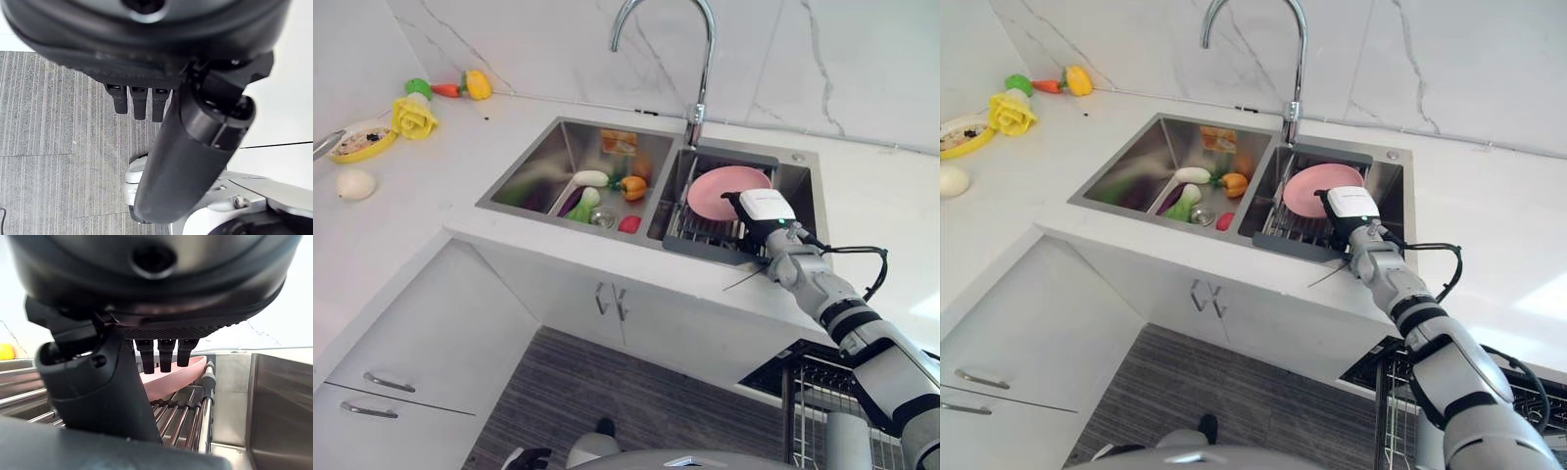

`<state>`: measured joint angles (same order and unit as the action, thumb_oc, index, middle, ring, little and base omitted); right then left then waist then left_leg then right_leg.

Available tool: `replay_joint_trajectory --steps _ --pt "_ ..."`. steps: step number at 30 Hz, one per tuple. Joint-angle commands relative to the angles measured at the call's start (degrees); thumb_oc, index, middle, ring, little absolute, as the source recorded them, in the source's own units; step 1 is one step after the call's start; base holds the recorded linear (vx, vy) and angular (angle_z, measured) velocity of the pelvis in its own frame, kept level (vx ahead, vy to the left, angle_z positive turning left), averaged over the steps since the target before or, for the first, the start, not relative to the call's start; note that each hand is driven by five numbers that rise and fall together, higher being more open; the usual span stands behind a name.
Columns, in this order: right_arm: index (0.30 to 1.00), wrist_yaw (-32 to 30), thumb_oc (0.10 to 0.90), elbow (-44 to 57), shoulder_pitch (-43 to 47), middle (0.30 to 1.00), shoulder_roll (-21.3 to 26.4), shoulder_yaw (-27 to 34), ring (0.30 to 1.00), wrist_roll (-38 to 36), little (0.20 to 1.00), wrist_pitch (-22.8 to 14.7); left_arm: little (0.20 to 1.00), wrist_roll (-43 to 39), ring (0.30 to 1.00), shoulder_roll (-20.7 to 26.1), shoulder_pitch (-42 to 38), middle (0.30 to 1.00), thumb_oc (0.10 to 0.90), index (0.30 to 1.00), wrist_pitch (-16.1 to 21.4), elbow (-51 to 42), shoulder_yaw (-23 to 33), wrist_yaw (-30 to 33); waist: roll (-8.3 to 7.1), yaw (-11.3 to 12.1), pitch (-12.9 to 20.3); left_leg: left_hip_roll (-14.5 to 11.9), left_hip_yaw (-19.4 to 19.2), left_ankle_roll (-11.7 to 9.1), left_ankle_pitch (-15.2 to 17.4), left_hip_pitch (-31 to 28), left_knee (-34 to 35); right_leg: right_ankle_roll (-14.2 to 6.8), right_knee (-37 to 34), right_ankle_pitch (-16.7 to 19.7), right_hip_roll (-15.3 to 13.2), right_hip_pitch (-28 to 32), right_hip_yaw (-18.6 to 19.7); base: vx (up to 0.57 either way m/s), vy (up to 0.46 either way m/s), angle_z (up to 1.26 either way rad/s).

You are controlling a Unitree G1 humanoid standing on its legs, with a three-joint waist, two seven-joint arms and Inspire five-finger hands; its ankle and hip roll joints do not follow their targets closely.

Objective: Place the dishes in the dishwasher.

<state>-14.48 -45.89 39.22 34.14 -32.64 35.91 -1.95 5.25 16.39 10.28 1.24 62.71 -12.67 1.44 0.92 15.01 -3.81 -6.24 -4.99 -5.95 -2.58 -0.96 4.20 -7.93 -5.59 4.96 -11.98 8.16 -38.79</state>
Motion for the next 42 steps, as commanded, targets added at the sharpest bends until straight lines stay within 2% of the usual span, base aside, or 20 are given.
replay_joint_trajectory --steps 1,6,10,14,15,18,26,31,33,36,42 --pt "0.300 -7.1 0.400 -2.1 11.5 0.300 0.8 0.2 0.300 -1.4 0.300 0.4 0.900 2.1 0.900 2.6 -2.4 0.900 0.800 0.900 1.7 1.5 -6.0 1.6 -0.44 1.9 2.3 -1.4 -1.1 0.7 4.6 2.5 -3.5 -3.2 1.1 -4.4 -2.7 -1.7 0.9 0.01 -0.003 0.03" --pt "0.300 -9.7 0.400 0.7 11.6 0.300 1.3 1.3 0.300 0.2 0.300 1.1 0.900 2.4 0.900 2.4 -2.0 0.900 0.800 0.900 1.6 0.6 -6.5 1.5 0.11 2.0 2.1 -1.5 -0.8 0.6 4.5 2.9 -3.5 -3.1 1.1 -4.6 -2.8 -1.8 0.9 0.01 0.002 0.04" --pt "0.300 -13.1 0.400 3.8 10.8 0.300 2.2 4.6 0.300 -0.5 0.300 1.6 0.900 0.3 0.900 2.2 -1.4 0.900 0.800 0.900 1.5 0.1 -5.4 1.5 0.39 1.9 2.0 -1.4 -0.7 0.7 4.6 2.7 -3.6 -3.1 1.1 -4.6 -2.8 -1.7 0.9 0.01 0.001 0.01" --pt "0.300 -15.6 0.400 7.3 10.7 0.300 4.0 7.4 0.300 -0.8 0.300 2.3 0.900 -1.1 0.900 3.0 -1.0 0.900 0.800 0.900 2.4 -3.8 -5.0 1.3 0.76 2.4 2.0 -1.2 -0.5 0.7 4.6 2.9 -3.7 -3.3 1.1 -4.4 -3.1 -1.8 0.5 0.01 0.004 0.02" --pt "0.300 -17.0 0.400 7.7 10.9 0.300 4.8 9.9 0.300 -2.1 0.300 2.7 0.900 -1.8 0.900 4.2 -0.6 0.900 0.800 0.900 3.8 -8.2 -5.7 0.5 0.98 2.7 2.0 -1.2 -0.2 0.7 4.5 3.0 -3.6 -3.3 1.1 -4.5 -3.2 -1.8 0.2 0.00 0.000 0.00" --pt "0.300 -19.5 0.400 9.2 11.1 0.300 6.0 13.5 0.300 -4.9 0.300 3.0 0.900 -3.4 0.900 5.7 -0.4 0.900 0.800 0.900 4.8 -12.2 -6.6 0.2 1.00 3.2 1.6 -1.0 0.3 0.7 4.4 3.6 -3.7 -3.4 1.1 -4.3 -3.3 -1.8 -0.2 -0.02 -0.015 0.11" --pt "0.300 -20.0 0.400 12.5 11.1 0.300 8.8 15.5 0.300 -4.8 0.300 3.5 0.900 -3.3 0.900 7.2 -0.4 0.900 0.800 0.900 5.7 -17.2 -8.2 -0.7 1.11 3.4 1.0 -0.9 0.9 0.7 4.2 4.2 -3.6 -3.6 1.1 -4.1 -3.7 -2.0 -0.6 -0.01 -0.005 0.06" --pt "0.300 -18.3 0.400 21.6 10.6 0.300 10.6 15.3 0.300 -1.1 0.300 3.1 0.900 -0.4 0.900 7.2 0.2 0.900 0.800 0.900 6.2 -17.2 -8.7 -0.8 0.35 2.2 0.8 -0.8 0.3 0.9 4.4 3.6 -3.5 -3.7 1.2 -3.9 -3.9 -2.1 0.0 0.00 0.000 0.00" --pt "0.300 -18.1 0.400 22.0 10.3 0.300 10.6 15.5 0.300 -1.0 0.300 3.3 0.900 -0.3 0.900 7.2 0.2 0.900 0.800 0.900 6.1 -17.2 -8.7 -0.8 0.34 2.3 0.8 -0.8 0.3 0.9 4.4 3.6 -3.5 -3.7 1.3 -3.9 -3.9 -2.0 0.1 -0.01 0.004 -0.03" --pt "0.300 -17.6 0.400 32.0 9.7 0.300 12.7 17.6 0.300 1.1 0.300 2.5 0.900 -0.5 0.900 6.2 0.6 0.900 0.800 0.900 5.6 -16.3 -7.8 -1.0 -0.74 0.8 1.3 -1.1 -0.2 1.0 4.8 2.8 -3.5 -3.7 1.3 -3.8 -3.8 -1.8 0.6 0.00 0.002 -0.09" --pt "0.300 -19.0 0.400 38.1 8.7 0.300 14.9 22.3 0.300 -0.2 0.300 2.4 0.900 -1.0 0.900 5.5 0.5 0.900 0.800 0.900 5.5 -15.7 -7.4 -1.0 -1.66 -0.3 1.5 -1.0 -0.7 1.1 5.1 2.1 -3.3 -3.9 1.4 -3.5 -3.8 -1.9 1.3 0.00 0.008 -0.09"
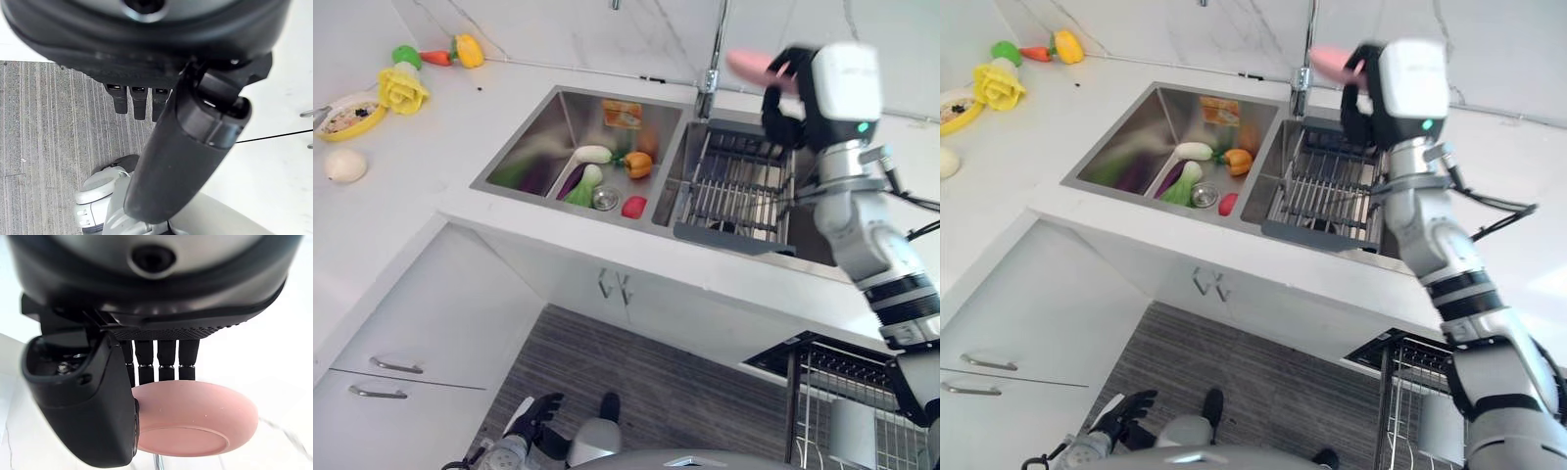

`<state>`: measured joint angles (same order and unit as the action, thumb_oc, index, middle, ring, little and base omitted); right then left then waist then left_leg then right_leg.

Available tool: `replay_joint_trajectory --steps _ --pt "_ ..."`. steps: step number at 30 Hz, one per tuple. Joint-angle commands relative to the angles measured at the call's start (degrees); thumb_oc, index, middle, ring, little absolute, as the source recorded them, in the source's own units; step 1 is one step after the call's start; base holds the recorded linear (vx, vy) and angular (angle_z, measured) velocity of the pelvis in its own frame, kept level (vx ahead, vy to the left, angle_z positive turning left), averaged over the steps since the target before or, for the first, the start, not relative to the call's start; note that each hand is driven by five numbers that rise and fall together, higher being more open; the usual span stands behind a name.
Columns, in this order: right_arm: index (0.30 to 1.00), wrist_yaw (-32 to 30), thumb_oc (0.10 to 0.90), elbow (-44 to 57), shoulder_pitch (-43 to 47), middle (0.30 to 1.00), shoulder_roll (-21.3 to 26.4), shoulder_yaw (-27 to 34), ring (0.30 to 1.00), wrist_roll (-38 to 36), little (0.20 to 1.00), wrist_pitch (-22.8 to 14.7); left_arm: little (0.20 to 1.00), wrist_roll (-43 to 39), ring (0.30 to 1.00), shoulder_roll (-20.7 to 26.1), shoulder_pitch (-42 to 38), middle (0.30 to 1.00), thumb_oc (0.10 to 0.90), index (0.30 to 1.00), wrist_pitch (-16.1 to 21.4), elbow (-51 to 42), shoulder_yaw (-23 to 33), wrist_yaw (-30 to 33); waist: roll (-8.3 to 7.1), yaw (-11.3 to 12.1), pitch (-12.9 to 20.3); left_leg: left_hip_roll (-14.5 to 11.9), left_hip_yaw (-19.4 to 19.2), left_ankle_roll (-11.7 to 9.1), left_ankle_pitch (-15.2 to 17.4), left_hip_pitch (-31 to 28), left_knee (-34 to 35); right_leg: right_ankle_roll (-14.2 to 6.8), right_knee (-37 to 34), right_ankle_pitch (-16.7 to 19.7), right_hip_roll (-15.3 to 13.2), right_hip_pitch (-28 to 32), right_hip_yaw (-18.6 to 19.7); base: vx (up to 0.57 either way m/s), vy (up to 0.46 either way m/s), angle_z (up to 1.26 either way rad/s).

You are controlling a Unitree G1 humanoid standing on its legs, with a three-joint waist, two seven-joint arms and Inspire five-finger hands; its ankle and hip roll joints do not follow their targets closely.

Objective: Place the dishes in the dishwasher.

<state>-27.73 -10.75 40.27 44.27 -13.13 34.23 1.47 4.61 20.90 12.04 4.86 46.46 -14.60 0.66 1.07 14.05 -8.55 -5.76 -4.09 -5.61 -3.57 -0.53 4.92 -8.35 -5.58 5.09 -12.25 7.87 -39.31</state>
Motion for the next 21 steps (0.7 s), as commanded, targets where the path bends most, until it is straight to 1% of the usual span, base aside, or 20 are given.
replay_joint_trajectory --steps 1,3,7,9,14,15,16,17,18,20,21 --pt "0.300 -6.1 0.400 4.9 7.0 0.300 5.4 4.5 0.300 0.9 0.300 -1.4 0.900 -0.5 0.900 0.8 -1.3 0.900 0.800 0.900 1.7 1.0 -4.9 -0.1 -2.06 0.2 6.2 -1.5 -1.8 0.8 6.2 1.5 -4.1 -3.5 1.4 -3.5 -3.5 -1.6 2.0 0.00 0.025 -0.04" --pt "0.300 -5.9 0.400 7.7 5.1 0.300 6.1 6.7 0.300 0.8 0.300 -1.7 0.900 -0.2 0.900 0.8 -1.3 0.900 0.800 0.900 1.6 1.4 -4.7 -0.3 -2.41 -0.3 6.1 -1.4 -2.0 1.0 6.6 1.3 -4.1 -3.7 1.5 -3.4 -3.6 -1.7 2.4 0.01 0.034 -0.08" --pt "0.300 -5.6 0.400 11.2 1.0 0.300 6.6 9.8 0.300 1.0 0.300 -2.4 0.900 1.4 0.900 0.6 -0.9 0.900 0.800 0.900 1.8 2.7 -4.3 -0.6 -2.65 -1.4 6.1 -0.8 -2.6 1.5 7.2 0.8 -4.1 -4.1 1.6 -2.9 -4.2 -1.9 3.0 0.00 0.053 -0.16" --pt "0.300 -5.4 0.400 13.7 -3.4 0.300 6.4 12.8 0.300 1.2 0.300 -2.5 0.900 1.8 0.900 0.1 -0.9 0.900 0.800 0.900 1.6 4.2 -3.2 0.0 -2.79 -2.3 6.0 -0.3 -3.0 1.8 7.6 0.5 -4.2 -4.5 2.1 -2.7 -4.7 -2.1 3.5 -0.03 0.082 -0.13" --pt "0.300 -4.7 0.400 18.0 -14.7 0.300 6.1 20.6 0.300 2.3 0.300 -2.4 0.900 2.4 0.900 -1.3 -1.7 0.900 0.800 0.900 1.4 6.6 -1.5 0.8 -3.11 -5.4 5.5 1.0 -3.6 3.0 8.3 -0.5 -4.2 -5.3 4.8 -2.3 -6.7 -3.1 4.4 -0.05 0.118 -0.14" --pt "0.300 -4.7 0.400 18.6 -16.9 0.300 6.3 22.0 0.300 2.8 0.300 -2.1 0.900 2.4 0.900 -1.8 -1.8 0.900 0.800 0.900 1.4 6.7 -1.1 0.7 -3.07 -6.6 5.4 1.5 -4.0 3.2 8.5 -0.8 -4.0 -5.6 5.2 -1.9 -7.2 -3.3 4.5 -0.08 0.158 -0.10" --pt "0.300 -4.5 0.400 19.3 -19.1 0.300 6.2 23.7 0.300 3.4 0.300 -1.9 0.900 2.5 0.900 -2.0 -2.0 0.900 0.800 0.900 1.5 7.1 -0.9 0.8 -3.16 -7.3 5.2 2.1 -4.4 3.5 8.6 -1.2 -3.8 -6.0 5.6 -1.2 -7.9 -3.6 4.4 -0.17 0.182 -0.07" --pt "0.300 -4.1 0.400 20.0 -21.3 0.300 5.8 24.9 0.300 4.1 0.300 -1.6 0.900 2.3 0.900 -2.3 -2.3 0.900 0.800 0.900 1.6 7.4 -0.7 0.8 -3.44 -8.0 4.6 3.1 -5.9 4.1 7.9 -1.1 -3.8 -6.1 6.1 1.0 -9.4 -4.5 3.2 -0.15 0.159 -0.12" --pt "0.300 -3.7 0.400 20.3 -23.0 0.300 5.4 25.5 0.300 4.8 0.300 -1.1 0.900 1.9 0.900 -2.7 -2.7 0.900 0.800 0.900 1.8 7.6 -0.6 0.7 -3.47 -8.8 4.3 3.2 -6.4 4.1 8.7 -1.8 -3.4 -6.7 6.5 3.3 -10.5 -5.4 3.9 -0.23 0.147 -0.28" --pt "0.300 -2.7 0.400 21.3 -24.0 0.300 4.0 25.1 0.300 5.2 0.300 -0.9 0.900 1.1 0.900 -3.3 -3.4 0.900 0.800 0.900 1.7 8.7 0.7 1.1 -2.81 -9.4 3.5 2.5 -11.0 3.9 8.7 -1.7 -3.5 -6.7 5.4 8.8 -14.1 -7.0 0.2 -0.30 0.098 -0.72" --pt "0.300 -2.1 0.400 22.3 -24.5 0.300 3.3 25.0 0.300 5.8 0.300 -0.7 0.900 0.7 0.900 -3.6 -3.7 0.900 0.800 0.900 1.5 9.6 1.7 1.3 -2.51 -9.5 3.3 1.8 -12.8 3.9 8.4 -1.3 -3.6 -6.7 4.3 9.9 -15.7 -7.1 -2.0 -0.33 0.068 -1.15"
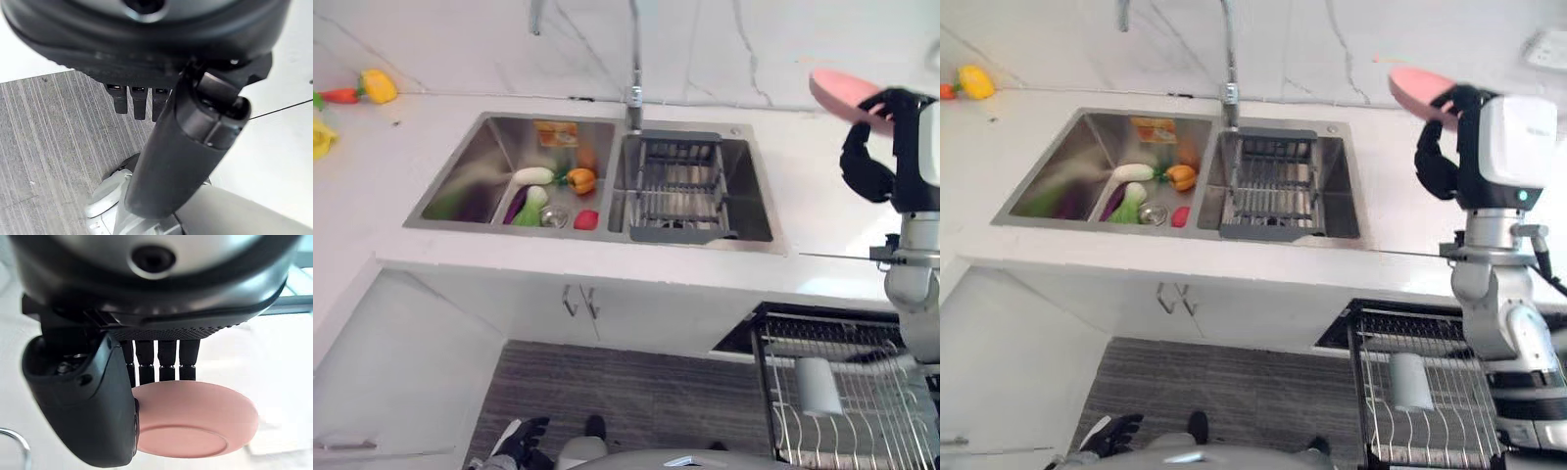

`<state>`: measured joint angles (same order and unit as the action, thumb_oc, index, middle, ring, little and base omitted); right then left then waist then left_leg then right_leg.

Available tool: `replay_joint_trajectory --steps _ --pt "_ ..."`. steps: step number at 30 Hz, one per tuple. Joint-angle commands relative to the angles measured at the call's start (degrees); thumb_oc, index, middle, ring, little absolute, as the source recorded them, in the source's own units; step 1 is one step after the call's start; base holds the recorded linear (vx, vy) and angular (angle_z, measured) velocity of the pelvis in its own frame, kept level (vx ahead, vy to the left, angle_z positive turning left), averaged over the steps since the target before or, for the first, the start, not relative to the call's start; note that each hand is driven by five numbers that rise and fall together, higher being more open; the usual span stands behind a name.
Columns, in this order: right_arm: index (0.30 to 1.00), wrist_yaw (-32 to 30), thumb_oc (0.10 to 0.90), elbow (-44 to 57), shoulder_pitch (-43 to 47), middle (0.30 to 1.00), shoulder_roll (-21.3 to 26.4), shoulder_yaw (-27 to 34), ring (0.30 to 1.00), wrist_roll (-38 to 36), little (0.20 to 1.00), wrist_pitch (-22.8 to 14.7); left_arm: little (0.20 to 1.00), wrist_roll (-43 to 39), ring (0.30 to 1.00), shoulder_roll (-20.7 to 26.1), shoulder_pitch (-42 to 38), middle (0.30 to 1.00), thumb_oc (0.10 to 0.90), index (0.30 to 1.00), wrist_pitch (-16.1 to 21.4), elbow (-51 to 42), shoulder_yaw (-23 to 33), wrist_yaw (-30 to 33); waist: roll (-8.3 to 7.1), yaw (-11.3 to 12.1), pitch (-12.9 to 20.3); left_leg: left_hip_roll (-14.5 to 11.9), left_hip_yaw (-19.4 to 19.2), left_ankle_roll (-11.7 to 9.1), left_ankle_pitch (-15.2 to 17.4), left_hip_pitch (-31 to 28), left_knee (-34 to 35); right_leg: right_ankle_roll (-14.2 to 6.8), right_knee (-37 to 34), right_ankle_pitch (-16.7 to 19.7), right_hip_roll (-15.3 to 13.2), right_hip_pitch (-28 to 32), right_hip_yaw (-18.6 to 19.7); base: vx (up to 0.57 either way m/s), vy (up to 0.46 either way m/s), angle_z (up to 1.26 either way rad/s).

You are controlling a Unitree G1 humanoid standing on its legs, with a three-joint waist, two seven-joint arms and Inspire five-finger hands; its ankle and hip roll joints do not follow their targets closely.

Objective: Place the dishes in the dishwasher.

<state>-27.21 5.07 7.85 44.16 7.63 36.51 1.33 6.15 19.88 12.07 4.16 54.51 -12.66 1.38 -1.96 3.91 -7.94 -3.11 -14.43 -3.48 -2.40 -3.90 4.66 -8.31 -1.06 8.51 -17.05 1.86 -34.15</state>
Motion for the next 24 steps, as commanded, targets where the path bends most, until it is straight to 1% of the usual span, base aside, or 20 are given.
replay_joint_trajectory --steps 1,2,4,6,7,8,9,10,11,12,13,14,15,16,17,18,22,23,24 --pt "0.300 -2.1 0.400 7.3 7.5 0.300 3.1 4.2 0.300 4.1 0.300 -0.6 0.900 -1.0 0.900 -2.5 -4.0 0.900 0.800 0.900 2.1 2.4 0.6 0.9 0.68 1.0 2.6 -1.2 -3.9 2.0 6.9 2.4 -3.3 -6.7 -1.2 6.8 -11.8 -0.7 -9.5 -0.28 0.051 -1.39" --pt "0.300 -1.7 0.400 7.6 7.0 0.300 2.8 4.2 0.300 4.7 0.300 -0.4 0.900 -0.9 0.900 -2.5 -3.8 0.900 0.800 0.900 1.8 3.2 1.7 1.3 0.76 1.2 2.5 -1.5 -5.2 2.3 6.5 2.6 -3.2 -6.7 -0.7 6.6 -12.4 -0.4 -11.5 -0.20 0.040 -1.11" --pt "0.300 -1.3 0.400 9.0 5.9 0.300 2.4 4.1 0.300 5.7 0.300 -0.9 0.900 -0.6 0.900 -2.4 -4.0 0.900 0.800 0.900 1.3 4.9 3.5 2.6 0.56 1.2 2.3 -1.9 -6.5 2.5 6.0 2.4 -2.9 -6.7 1.9 4.9 -12.2 -0.2 -12.2 -0.16 -0.011 -0.99" --pt "0.300 -0.7 0.400 8.7 5.9 0.300 2.7 2.7 0.300 6.1 0.300 -1.5 0.900 0.0 0.900 -2.7 -3.8 0.900 0.800 0.900 1.0 7.3 4.9 3.8 0.21 1.8 2.2 -2.6 -9.0 2.5 5.4 2.2 -3.3 -6.7 5.8 2.8 -11.7 0.5 -12.6 -0.19 -0.071 -1.05" --pt "0.300 -0.2 0.400 8.1 6.0 0.300 2.8 1.6 0.300 6.0 0.300 -1.9 0.900 -0.1 0.900 -2.9 -3.6 0.900 0.800 0.900 1.2 7.3 5.0 4.0 0.03 2.2 2.3 -2.4 -9.5 2.7 5.4 2.4 -3.6 -6.7 6.8 1.8 -11.2 1.3 -12.6 -0.16 -0.092 -0.90" --pt "0.300 0.4 0.400 6.9 6.5 0.300 3.3 0.1 0.300 6.3 0.300 -2.1 0.900 -0.5 0.900 -3.4 -3.3 0.900 0.800 0.900 1.1 7.1 4.9 4.0 -0.17 2.9 2.4 -2.4 -10.3 2.8 5.4 2.6 -4.0 -6.6 9.7 -0.5 -10.7 1.7 -11.6 -0.12 -0.085 -0.95" --pt "0.300 0.8 0.400 6.0 6.4 0.300 2.9 -0.9 0.300 6.0 0.300 -2.2 0.900 -0.9 0.900 -3.5 -3.3 0.900 0.800 0.900 1.1 7.1 4.9 4.1 -0.32 3.3 2.5 -2.3 -10.9 3.0 5.3 2.9 -4.5 -6.4 10.5 -2.1 -10.0 2.4 -11.3 -0.07 -0.076 -0.72" --pt "0.300 0.8 0.400 6.0 6.4 0.300 2.9 -0.9 0.300 6.0 0.300 -2.2 0.900 -0.9 0.900 -3.5 -3.3 0.900 0.800 0.900 1.1 7.1 4.9 4.1 -0.32 3.3 2.5 -2.3 -10.9 3.0 5.3 2.9 -4.5 -6.4 10.5 -2.1 -10.0 2.4 -11.3 -0.06 -0.084 -0.79" --pt "0.300 1.4 0.400 4.8 6.5 0.300 2.6 -2.1 0.300 5.9 0.300 -2.3 0.900 -1.5 0.900 -3.8 -2.9 0.900 0.800 0.900 1.1 6.8 4.8 4.1 -0.88 4.2 3.0 -2.4 -12.0 3.0 5.4 3.3 -5.0 -6.2 9.8 -4.2 -8.9 3.8 -11.0 -0.08 -0.245 -0.63" --pt "0.300 1.3 0.400 3.5 6.7 0.300 2.4 -4.0 0.300 6.7 0.300 -1.7 0.900 -3.4 0.900 -4.8 -2.5 0.900 0.800 0.900 1.4 5.4 5.4 4.5 -1.43 5.4 3.6 -3.8 -14.9 2.0 3.9 3.9 -5.7 -6.2 6.0 -4.9 -6.9 5.0 -10.5 -0.09 -0.345 -1.07" --pt "0.300 1.1 0.400 2.7 7.3 0.300 2.0 -5.4 0.300 7.0 0.300 -1.2 0.900 -4.6 0.900 -5.1 -2.6 0.900 0.800 0.900 1.3 5.5 6.2 4.9 -1.60 6.2 4.0 -4.3 -16.0 1.3 3.6 3.8 -5.6 -6.1 4.1 -3.8 -6.4 4.6 -9.8 -0.06 -0.296 -0.61" --pt "0.300 1.1 0.400 2.7 7.3 0.300 2.0 -5.4 0.300 7.0 0.300 -1.2 0.900 -4.6 0.900 -5.1 -2.6 0.900 0.800 0.900 1.3 5.5 6.2 4.9 -1.60 6.2 4.0 -4.3 -16.0 1.3 3.6 3.8 -5.6 -6.1 4.1 -3.8 -6.4 4.6 -9.8 -0.01 -0.264 -1.76" --pt "0.300 1.8 0.400 1.6 6.5 0.300 1.3 -7.3 0.300 7.0 0.300 -1.4 0.900 -5.7 0.900 -5.8 -3.5 0.900 0.800 0.900 1.5 5.6 6.5 5.5 -1.26 6.6 4.7 -5.2 -17.3 0.7 2.9 3.7 -5.1 -5.9 1.4 -4.2 -5.1 4.9 -9.4 0.01 -0.240 -1.46" --pt "0.300 2.4 0.400 1.4 6.4 0.300 1.1 -8.0 0.300 6.7 0.300 -1.4 0.900 -6.3 0.900 -6.1 -3.6 0.900 0.800 0.900 1.6 5.4 6.3 5.4 -0.77 6.2 5.2 -6.2 -17.8 -0.1 2.0 3.7 -5.0 -5.5 0.0 -4.5 -3.9 5.0 -9.3 0.01 -0.307 -1.41" --pt "0.300 2.7 0.400 0.9 5.8 0.300 1.2 -8.8 0.300 6.7 0.300 -1.7 0.900 -6.7 0.900 -6.2 -3.8 0.900 0.800 0.900 2.0 4.9 6.1 5.1 -0.50 6.0 5.2 -7.0 -18.1 -0.6 1.3 3.8 -4.9 -5.2 -0.6 -4.9 -3.1 5.1 -9.4 0.01 -0.229 -0.17" --pt "0.300 3.2 0.400 0.3 5.4 0.300 0.8 -9.7 0.300 6.3 0.300 -2.1 0.900 -6.9 0.900 -6.4 -3.6 0.900 0.800 0.900 2.2 4.2 5.5 4.5 0.14 5.6 5.3 -8.3 -18.2 -1.6 0.1 3.9 -4.6 -4.6 -1.7 -5.5 -1.6 5.4 -9.4 0.00 -0.202 -0.06" --pt "0.300 4.5 0.400 -0.1 2.6 0.300 -0.8 -12.2 0.300 6.3 0.300 -3.5 0.900 -7.0 0.900 -6.9 -3.5 0.900 0.800 0.900 2.5 3.6 5.2 4.4 1.50 4.9 4.9 -10.6 -18.2 -3.1 -2.4 3.8 -3.4 -3.2 -3.3 -7.5 1.7 6.2 -10.1 0.00 -0.139 -0.02" --pt "0.300 4.5 0.400 -0.1 2.6 0.300 -0.8 -12.3 0.300 6.3 0.300 -3.5 0.900 -7.0 0.900 -7.0 -3.4 0.900 0.800 0.900 2.5 3.6 5.2 4.4 1.58 4.9 5.0 -10.8 -18.1 -3.2 -2.5 3.7 -3.3 -3.1 -3.3 -7.6 1.9 6.3 -10.2 -0.01 -0.090 0.00" --pt "0.300 5.4 0.400 -1.7 1.5 0.300 -1.2 -14.1 0.300 6.5 0.300 -4.0 0.900 -7.3 0.900 -7.1 -3.4 0.900 0.800 0.900 2.5 3.8 5.4 4.5 1.90 5.0 4.7 -11.2 -18.0 -3.5 -3.3 3.8 -2.8 -2.7 -3.4 -8.3 2.8 6.5 -10.4 -0.01 -0.060 0.12"
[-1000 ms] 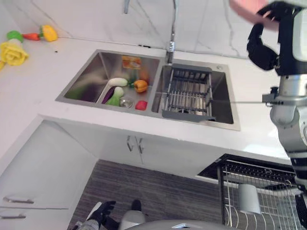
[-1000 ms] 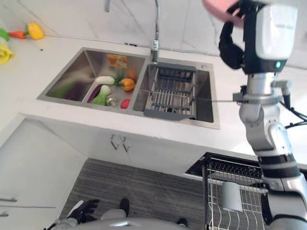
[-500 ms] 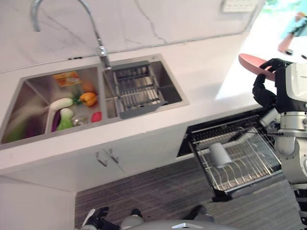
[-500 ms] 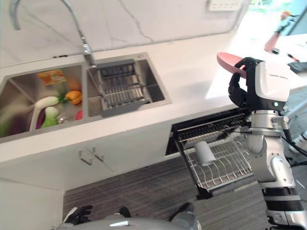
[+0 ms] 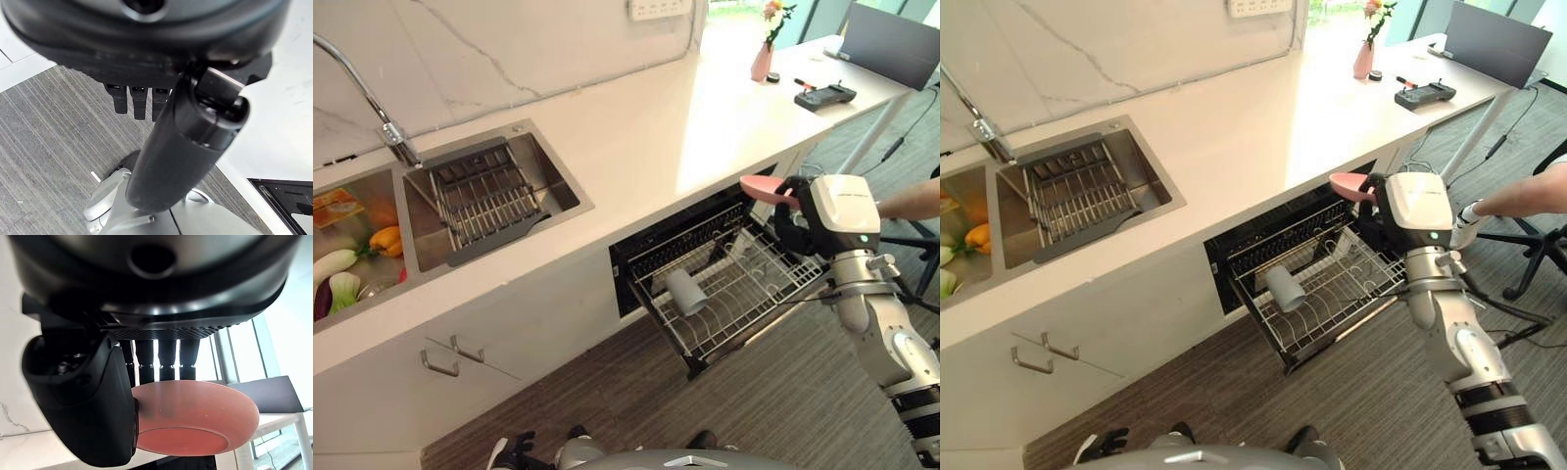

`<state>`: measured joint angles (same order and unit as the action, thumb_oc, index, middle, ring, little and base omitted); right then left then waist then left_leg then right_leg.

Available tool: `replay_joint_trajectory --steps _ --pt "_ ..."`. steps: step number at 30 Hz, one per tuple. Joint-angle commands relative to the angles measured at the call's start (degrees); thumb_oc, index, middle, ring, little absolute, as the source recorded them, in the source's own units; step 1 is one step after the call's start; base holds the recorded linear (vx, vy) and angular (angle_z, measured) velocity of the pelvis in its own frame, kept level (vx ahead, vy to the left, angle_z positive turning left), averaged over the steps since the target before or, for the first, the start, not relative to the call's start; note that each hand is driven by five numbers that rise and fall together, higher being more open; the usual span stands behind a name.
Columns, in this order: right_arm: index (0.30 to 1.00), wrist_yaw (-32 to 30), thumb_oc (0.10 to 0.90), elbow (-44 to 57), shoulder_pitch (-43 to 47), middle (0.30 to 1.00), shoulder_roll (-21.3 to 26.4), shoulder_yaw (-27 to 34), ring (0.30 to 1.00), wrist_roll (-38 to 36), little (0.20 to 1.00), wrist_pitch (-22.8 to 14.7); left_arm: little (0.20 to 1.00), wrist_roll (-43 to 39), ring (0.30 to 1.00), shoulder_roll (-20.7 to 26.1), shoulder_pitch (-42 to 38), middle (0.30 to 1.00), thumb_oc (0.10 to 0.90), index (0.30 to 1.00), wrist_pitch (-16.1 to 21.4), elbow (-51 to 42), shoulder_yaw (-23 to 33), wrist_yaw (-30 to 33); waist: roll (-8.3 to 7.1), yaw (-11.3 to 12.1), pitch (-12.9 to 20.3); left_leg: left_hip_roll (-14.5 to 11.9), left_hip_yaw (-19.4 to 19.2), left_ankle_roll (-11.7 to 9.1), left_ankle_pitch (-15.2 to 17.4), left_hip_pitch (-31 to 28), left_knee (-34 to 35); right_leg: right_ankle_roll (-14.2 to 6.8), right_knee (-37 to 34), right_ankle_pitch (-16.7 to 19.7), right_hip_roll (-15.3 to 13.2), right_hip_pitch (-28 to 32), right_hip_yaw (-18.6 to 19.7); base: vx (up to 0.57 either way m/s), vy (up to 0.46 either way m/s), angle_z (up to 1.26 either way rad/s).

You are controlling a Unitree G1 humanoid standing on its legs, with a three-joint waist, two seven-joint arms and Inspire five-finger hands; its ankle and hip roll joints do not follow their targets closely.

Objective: Place the dishes in the dishwasher.

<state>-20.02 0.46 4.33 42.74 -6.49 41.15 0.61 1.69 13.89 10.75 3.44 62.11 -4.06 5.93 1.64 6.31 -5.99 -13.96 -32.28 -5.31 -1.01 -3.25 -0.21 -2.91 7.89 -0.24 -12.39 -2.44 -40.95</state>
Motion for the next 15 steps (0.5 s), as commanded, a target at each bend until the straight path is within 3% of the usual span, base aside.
replay_joint_trajectory --steps 1,7,15 --pt "0.300 -1.9 0.400 2.7 5.2 0.300 0.2 -0.2 0.300 1.9 0.300 -3.4 0.900 -2.9 0.900 -1.2 -2.0 0.900 0.800 0.900 3.2 -3.8 -3.2 0.0 -1.63 2.5 2.9 -0.5 -0.1 -1.7 -4.9 3.1 2.2 -8.0 -12.4 0.4 -1.7 10.8 -3.7 -0.01 -0.075 0.20" --pt "0.300 -1.0 0.400 -11.5 4.5 0.300 -1.4 -5.7 0.300 1.0 0.300 -2.7 0.900 -2.4 0.900 -1.4 -0.9 0.900 0.800 0.900 3.4 -3.3 -4.0 -0.7 -0.95 3.1 2.6 -1.0 0.2 -2.2 -6.2 3.6 3.2 -7.1 -12.5 -0.2 -0.3 11.1 -4.9 0.00 -0.021 0.19" --pt "0.300 -2.9 0.400 -27.9 9.3 0.300 -5.4 -10.1 0.300 -3.2 0.300 -2.0 0.900 -0.6 0.900 -1.3 0.4 0.900 0.800 0.900 3.4 -0.9 -5.0 -1.1 -0.40 5.7 1.8 0.3 2.2 -1.8 -6.4 5.5 3.7 -7.1 -12.3 0.7 -1.2 10.3 -6.4 0.00 0.022 0.14"
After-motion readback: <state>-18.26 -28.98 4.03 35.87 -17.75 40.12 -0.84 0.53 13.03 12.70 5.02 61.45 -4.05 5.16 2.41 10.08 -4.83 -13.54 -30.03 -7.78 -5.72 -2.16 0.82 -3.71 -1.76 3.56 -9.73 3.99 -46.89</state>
